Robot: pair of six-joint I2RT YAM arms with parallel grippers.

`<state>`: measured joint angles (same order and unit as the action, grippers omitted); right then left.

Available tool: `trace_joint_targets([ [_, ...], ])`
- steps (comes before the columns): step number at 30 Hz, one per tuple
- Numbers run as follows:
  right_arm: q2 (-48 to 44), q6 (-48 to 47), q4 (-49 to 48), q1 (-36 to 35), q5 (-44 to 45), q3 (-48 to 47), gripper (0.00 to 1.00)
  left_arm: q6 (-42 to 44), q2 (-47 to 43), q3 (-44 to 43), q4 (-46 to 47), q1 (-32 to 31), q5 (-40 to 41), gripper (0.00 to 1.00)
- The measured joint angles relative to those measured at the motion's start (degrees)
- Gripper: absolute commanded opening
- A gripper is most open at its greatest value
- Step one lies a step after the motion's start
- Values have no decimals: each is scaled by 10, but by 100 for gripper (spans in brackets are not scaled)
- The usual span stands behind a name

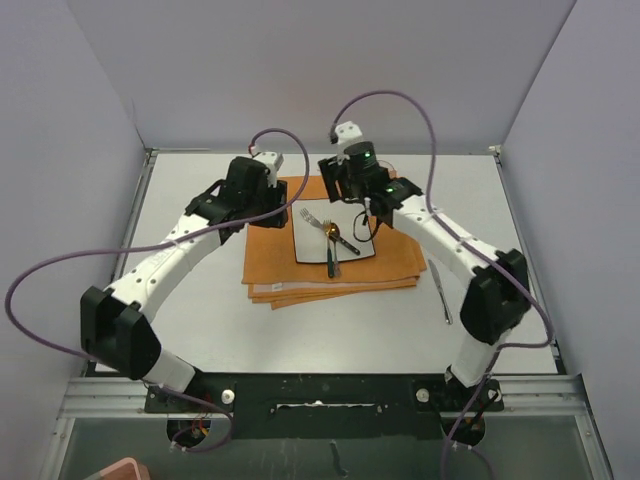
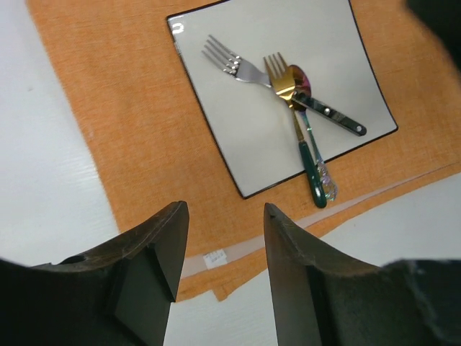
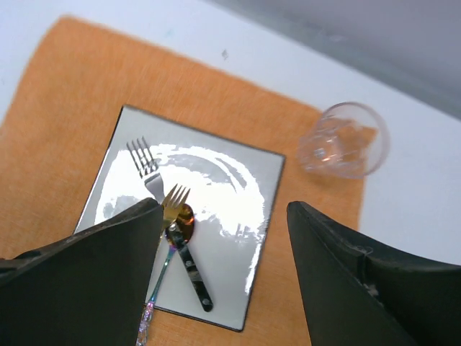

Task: Set the dinner table for one person
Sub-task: Pick up the fork from the napkin.

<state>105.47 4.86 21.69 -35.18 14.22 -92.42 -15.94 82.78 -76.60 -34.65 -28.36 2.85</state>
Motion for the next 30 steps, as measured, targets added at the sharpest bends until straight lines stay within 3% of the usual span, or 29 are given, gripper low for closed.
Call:
trace_joint_targets([
  [5, -181, -1, -57, 29, 24, 76, 71, -10, 127, -51, 45, -18, -52, 42],
  [9, -251, -2, -65, 56, 32, 101, 68, -32, 217, -73, 63, -39, -86, 42],
  [30, -262, 6, -15, 90, 42, 166, 66, -143, 333, -96, 108, -60, -120, 41],
])
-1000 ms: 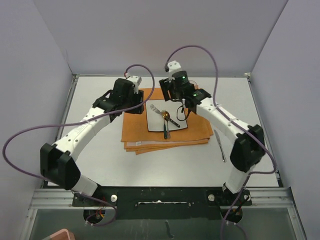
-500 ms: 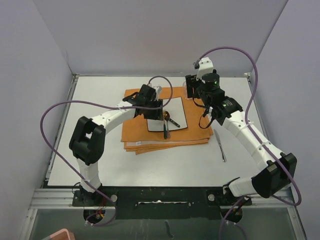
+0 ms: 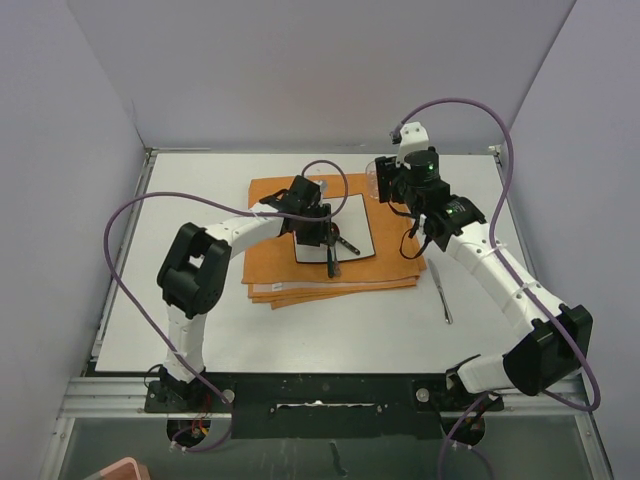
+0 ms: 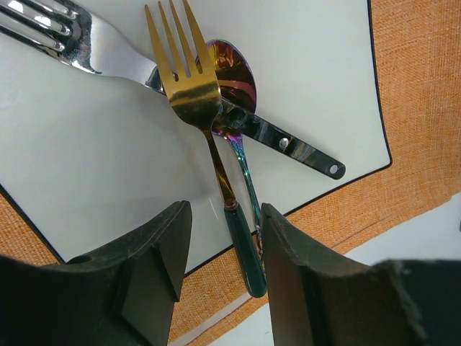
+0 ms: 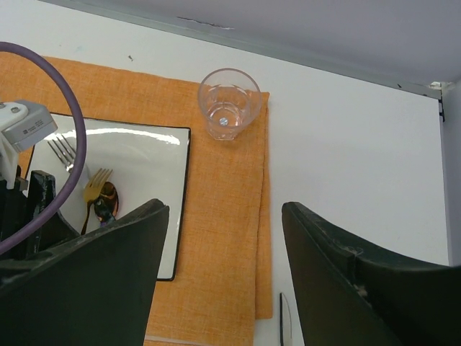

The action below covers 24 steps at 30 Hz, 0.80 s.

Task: Set the dinner table for one person
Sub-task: Pick up the fork from the napkin.

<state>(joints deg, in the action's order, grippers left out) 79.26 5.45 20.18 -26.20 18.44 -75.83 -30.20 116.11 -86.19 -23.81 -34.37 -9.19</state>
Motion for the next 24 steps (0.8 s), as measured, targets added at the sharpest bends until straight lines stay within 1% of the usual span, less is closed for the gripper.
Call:
trace_joint_targets([
  [10, -1, 0, 1, 4, 1, 4, 66, -27, 5, 1, 7, -1, 2, 42],
  [15, -1, 0, 2, 8, 0, 4, 66, -38, 27, 1, 13, -1, 2, 41],
  [20, -1, -1, 2, 13, 0, 4, 66, -44, 32, 1, 34, -2, 3, 41],
  [21, -1, -1, 2, 14, 0, 4, 66, -46, 33, 1, 37, -2, 3, 40],
  [24, -1, -1, 2, 17, 0, 4, 66, -51, 37, 1, 46, -4, 3, 32],
])
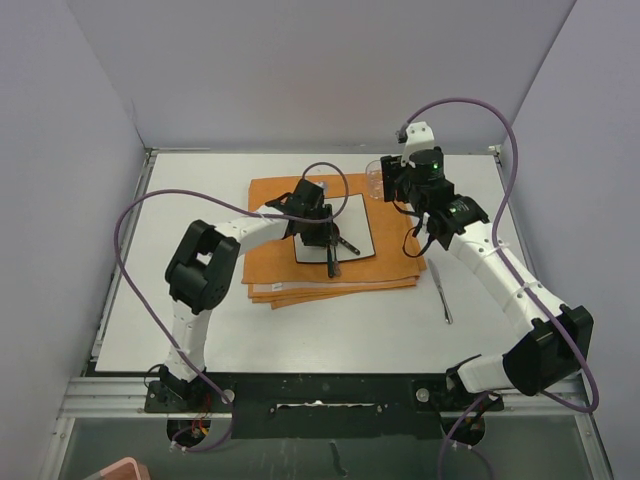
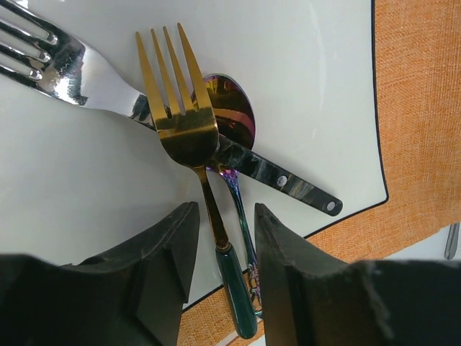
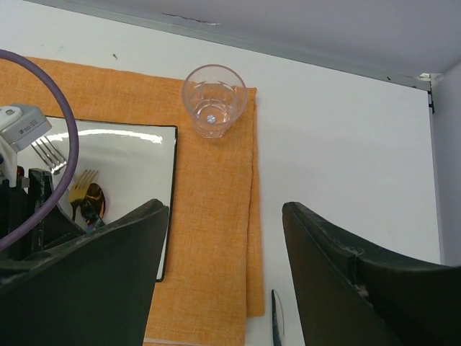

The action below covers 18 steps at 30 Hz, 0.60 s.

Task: Set the dinner table for one person
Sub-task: Pick up the fork from the napkin.

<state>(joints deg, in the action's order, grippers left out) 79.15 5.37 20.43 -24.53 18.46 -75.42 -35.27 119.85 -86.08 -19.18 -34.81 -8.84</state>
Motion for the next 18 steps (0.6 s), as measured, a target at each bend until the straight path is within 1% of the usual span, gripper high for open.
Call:
trace_joint_targets([
  [1, 0, 0, 0, 1, 0, 0, 66, -2, 1, 0, 3, 0, 0, 28],
  [5, 0, 0, 0, 2, 0, 1, 66, -7, 9, -1, 10, -2, 1, 0],
  [14, 0, -2, 0, 2, 0, 5, 66, -11, 10, -5, 12, -5, 0, 0],
  [18, 0, -2, 0, 2, 0, 5, 66, -2, 10, -12, -2, -7, 14, 0],
])
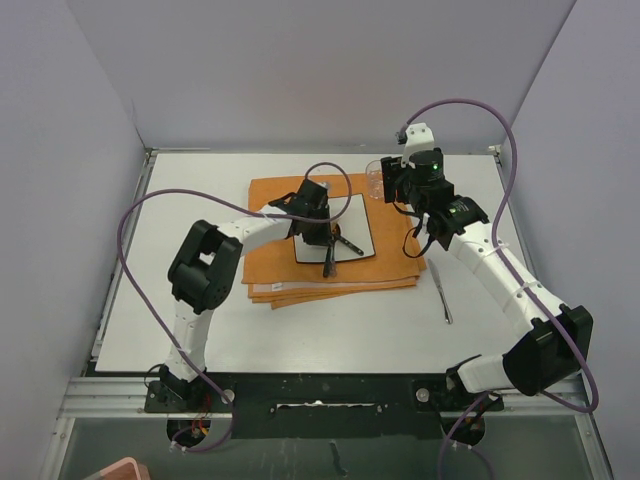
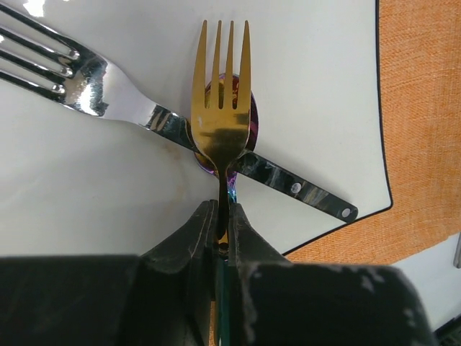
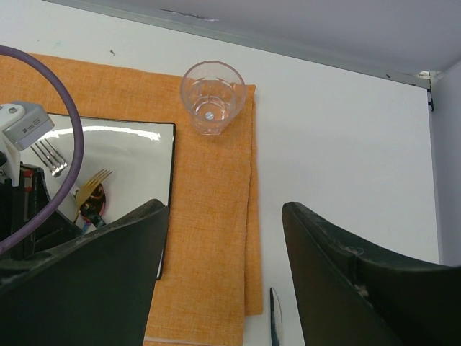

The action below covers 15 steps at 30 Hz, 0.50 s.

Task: Set the dinner table for one person
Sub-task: Pick up the fork from the napkin.

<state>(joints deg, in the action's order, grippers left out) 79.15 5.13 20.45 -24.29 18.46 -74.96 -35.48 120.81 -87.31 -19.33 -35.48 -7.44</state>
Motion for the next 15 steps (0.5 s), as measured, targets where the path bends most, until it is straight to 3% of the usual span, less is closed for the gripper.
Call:
trace_joint_targets([
  [8, 0, 0, -2, 0, 0, 3, 66, 44, -18, -48, -86, -1, 50, 0],
  [15, 0, 0, -7, -1, 0, 8, 66, 76, -115, -71, -123, 0, 90, 0],
])
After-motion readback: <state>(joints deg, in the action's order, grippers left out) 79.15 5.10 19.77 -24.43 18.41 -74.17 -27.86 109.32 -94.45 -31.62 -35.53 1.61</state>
